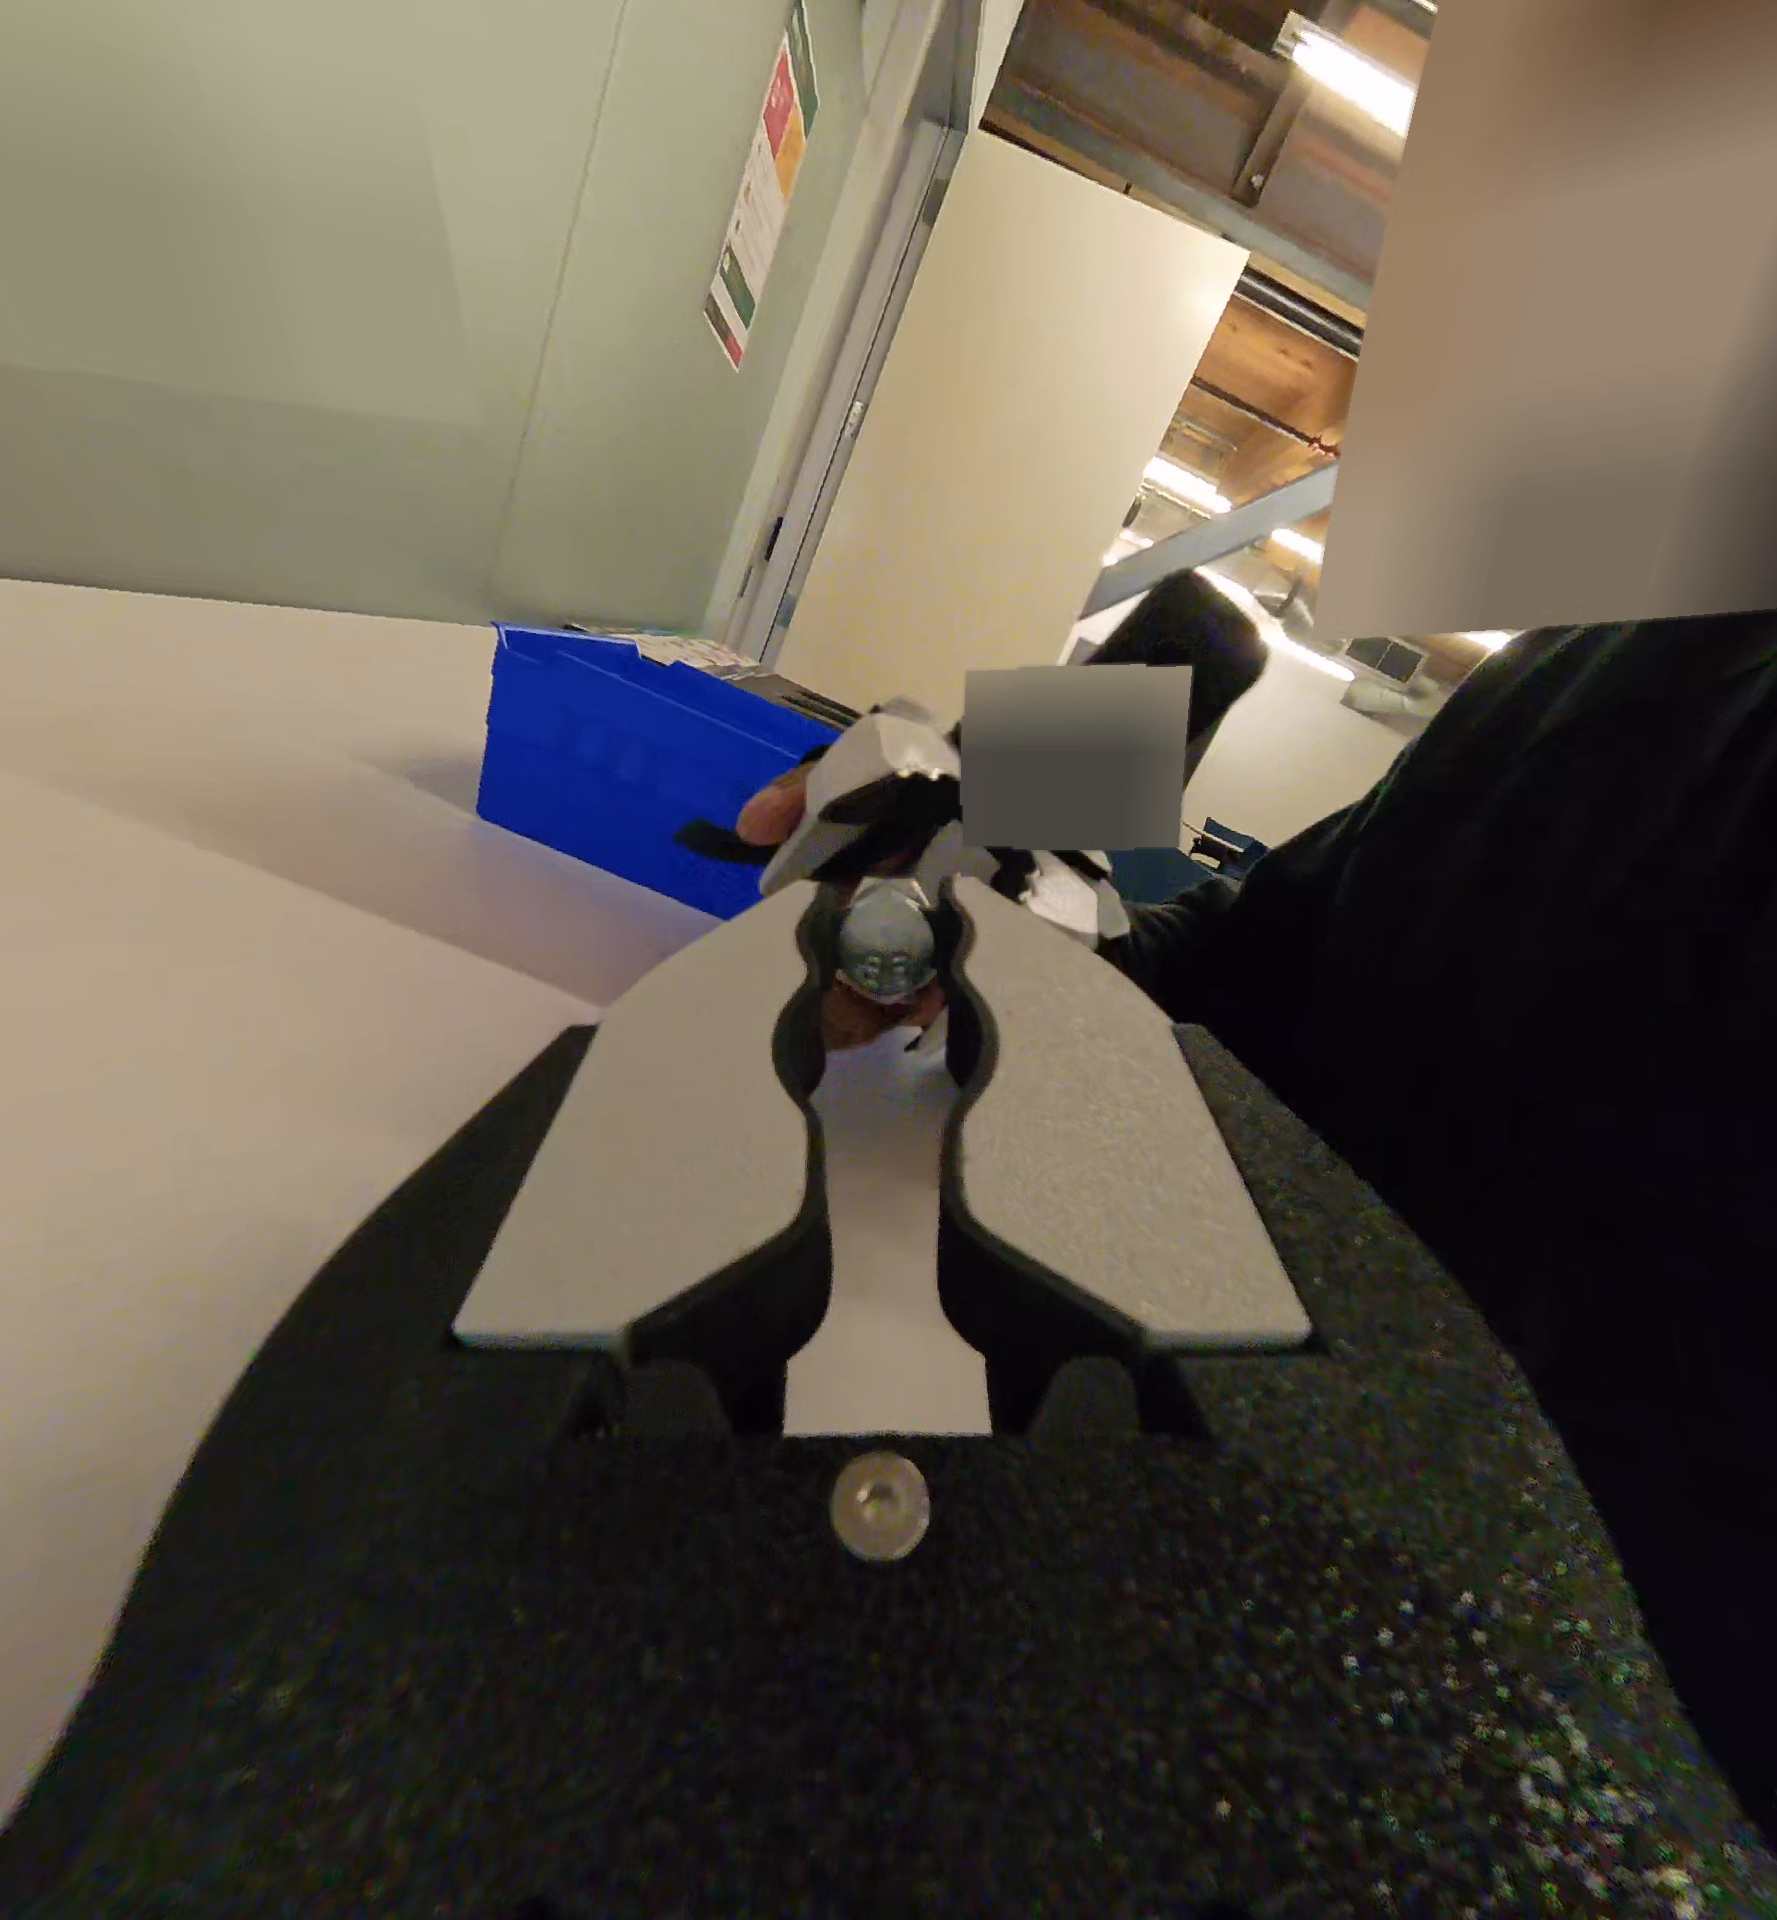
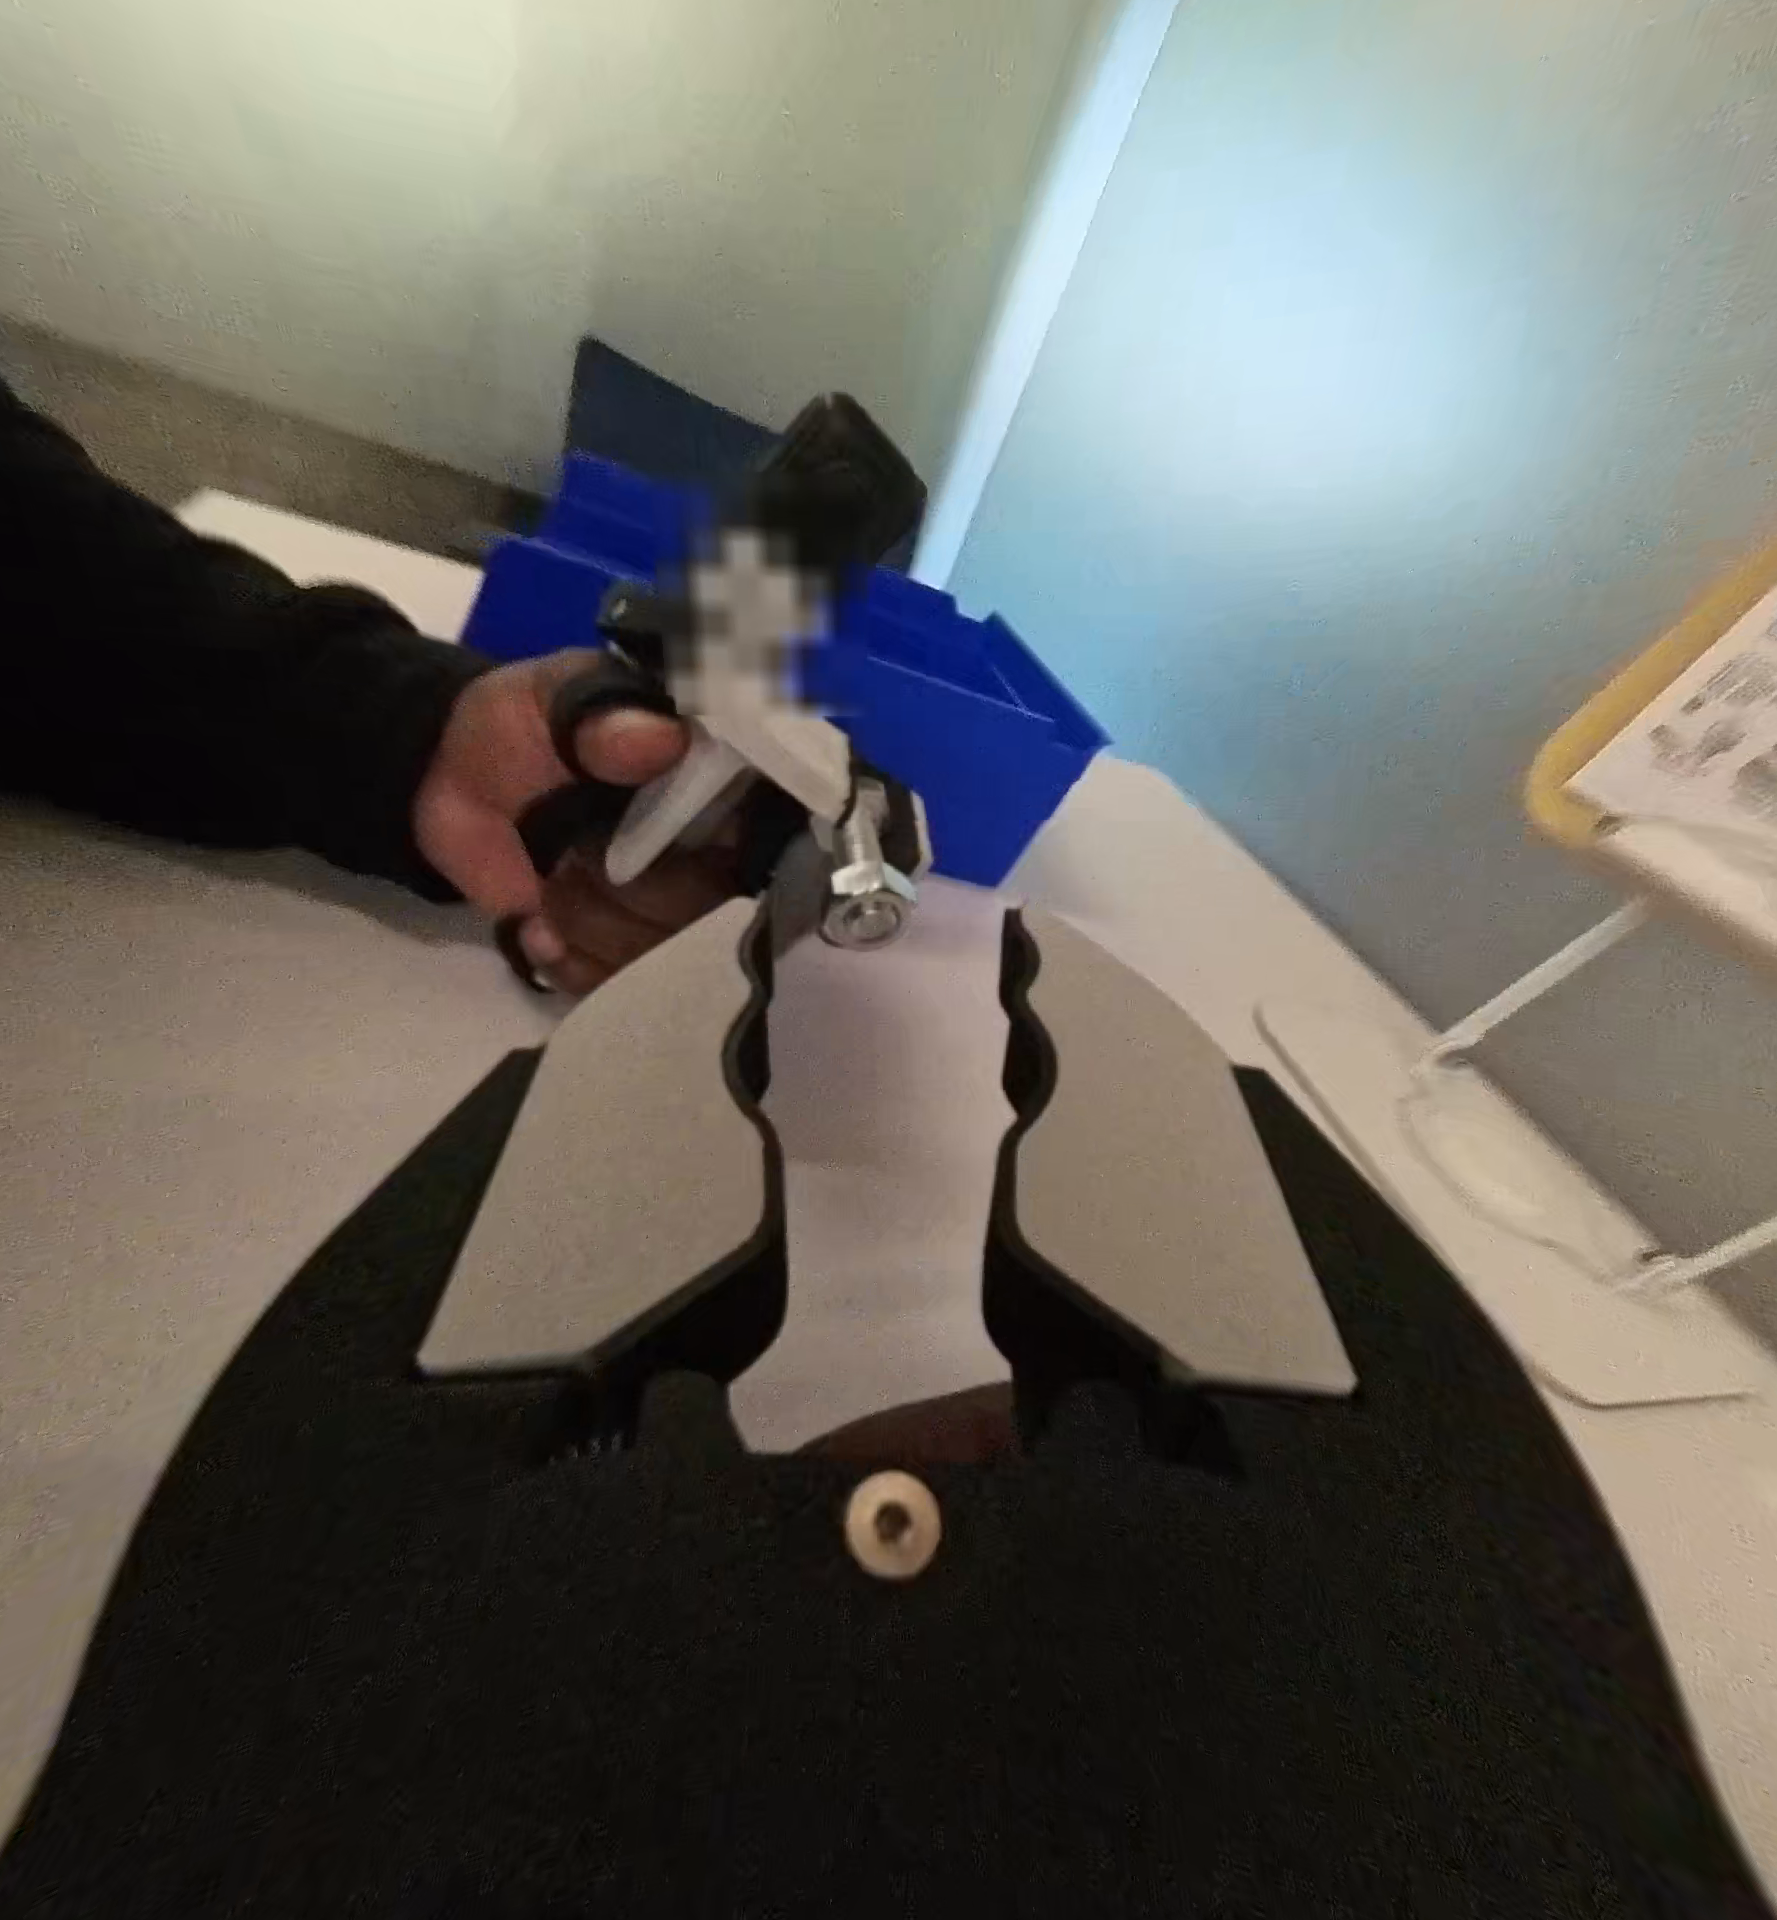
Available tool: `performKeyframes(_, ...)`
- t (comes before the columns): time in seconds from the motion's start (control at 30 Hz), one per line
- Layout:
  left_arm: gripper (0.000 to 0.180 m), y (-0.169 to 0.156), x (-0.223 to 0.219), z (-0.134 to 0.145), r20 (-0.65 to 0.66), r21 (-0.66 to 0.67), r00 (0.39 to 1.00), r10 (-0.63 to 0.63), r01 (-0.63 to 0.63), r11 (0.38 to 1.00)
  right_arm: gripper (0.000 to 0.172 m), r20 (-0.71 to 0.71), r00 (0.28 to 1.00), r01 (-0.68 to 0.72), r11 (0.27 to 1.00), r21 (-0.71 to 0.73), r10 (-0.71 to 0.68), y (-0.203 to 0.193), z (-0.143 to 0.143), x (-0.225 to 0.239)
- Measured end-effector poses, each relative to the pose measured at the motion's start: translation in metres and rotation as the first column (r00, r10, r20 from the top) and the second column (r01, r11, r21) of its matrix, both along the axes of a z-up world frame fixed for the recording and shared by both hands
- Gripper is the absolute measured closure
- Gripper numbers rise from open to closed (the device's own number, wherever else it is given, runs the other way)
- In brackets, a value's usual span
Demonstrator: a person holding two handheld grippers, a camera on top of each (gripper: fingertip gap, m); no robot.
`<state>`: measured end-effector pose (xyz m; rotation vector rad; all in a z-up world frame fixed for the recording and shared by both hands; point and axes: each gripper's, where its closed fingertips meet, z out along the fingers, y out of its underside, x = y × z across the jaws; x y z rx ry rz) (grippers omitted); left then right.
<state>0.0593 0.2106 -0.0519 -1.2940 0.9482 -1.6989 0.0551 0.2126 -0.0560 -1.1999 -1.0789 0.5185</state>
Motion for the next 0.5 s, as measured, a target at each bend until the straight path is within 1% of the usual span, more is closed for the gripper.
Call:
performKeyframes(0.07,0.163,-0.005,0.003,-0.003,-0.029,0.014,0.999,-0.023,0.024,1.0,0.13,0.085,0.995,0.041,0.992,0.119,-0.051,-0.002,-0.006,-0.004)
performKeyframes(0.1,0.163,-0.008,0.005,-0.005,-0.047,0.018,0.998,-0.038,0.039,0.999,0.133,0.118,0.99,0.055,0.984,0.167,-0.076,-0.002,-0.009,-0.006)
performKeyframes(0.13,0.163,-0.01,0.007,-0.008,-0.064,0.02,0.997,-0.052,0.053,0.998,0.142,0.144,0.986,0.059,0.978,0.201,-0.089,-0.003,-0.011,-0.007)
performKeyframes(0.17,0.163,-0.012,0.008,-0.009,-0.076,0.021,0.995,-0.057,0.059,0.998,0.152,0.161,0.983,0.055,0.978,0.203,-0.089,-0.004,-0.014,-0.009)
performKeyframes(0.2,0.163,-0.012,0.008,-0.009,-0.076,0.021,0.996,-0.054,0.056,0.998,0.152,0.158,0.985,0.051,0.986,0.16,-0.077,-0.004,-0.015,-0.01)
performKeyframes(0.23,0.163,-0.011,0.008,-0.009,-0.072,0.015,0.996,-0.055,0.057,0.998,0.152,0.133,0.99,0.032,0.997,0.072,-0.041,-0.005,-0.015,-0.01)
performKeyframes(0.27,0.163,-0.012,0.007,-0.008,-0.065,0.014,0.996,-0.065,0.066,0.998,0.152,0.086,0.996,-0.012,0.999,-0.05,0.016,-0.007,-0.013,-0.011)
performKeyframes(0.3,0.163,-0.014,0.006,-0.007,-0.059,0.021,0.995,-0.075,0.076,0.997,0.153,0.019,0.997,-0.076,0.977,-0.199,0.081,-0.01,-0.012,-0.012)
performKeyframes(0.33,0.163,-0.016,0.006,-0.006,-0.054,0.034,0.995,-0.082,0.084,0.996,0.153,-0.069,0.988,-0.157,0.919,-0.363,0.141,-0.013,-0.01,-0.012)
performKeyframes(0.37,0.163,-0.018,0.006,-0.006,-0.051,0.048,0.995,-0.09,0.092,0.995,0.153,-0.172,0.967,-0.249,0.813,-0.526,0.185,-0.015,-0.008,-0.012)
performKeyframes(0.4,0.163,-0.02,0.006,-0.006,-0.052,0.062,0.994,-0.095,0.098,0.993,0.153,-0.281,0.938,-0.343,0.67,-0.658,0.205,-0.018,-0.006,-0.012)
performKeyframes(0.43,0.163,-0.021,0.006,-0.006,-0.052,0.075,0.994,-0.094,0.098,0.992,0.152,-0.382,0.902,-0.428,0.517,-0.741,0.2,-0.019,-0.005,-0.011)
performKeyframes(0.47,0.163,-0.021,0.007,-0.005,-0.049,0.085,0.995,-0.09,0.094,0.992,0.154,-0.47,0.863,-0.503,0.404,-0.764,0.186,-0.019,-0.002,-0.009)
performKeyframes(0.5,0.163,-0.021,0.007,-0.005,-0.047,0.088,0.996,-0.079,0.083,0.993,0.149,-0.534,0.828,-0.557,0.366,-0.746,0.171,-0.016,0.002,-0.007)
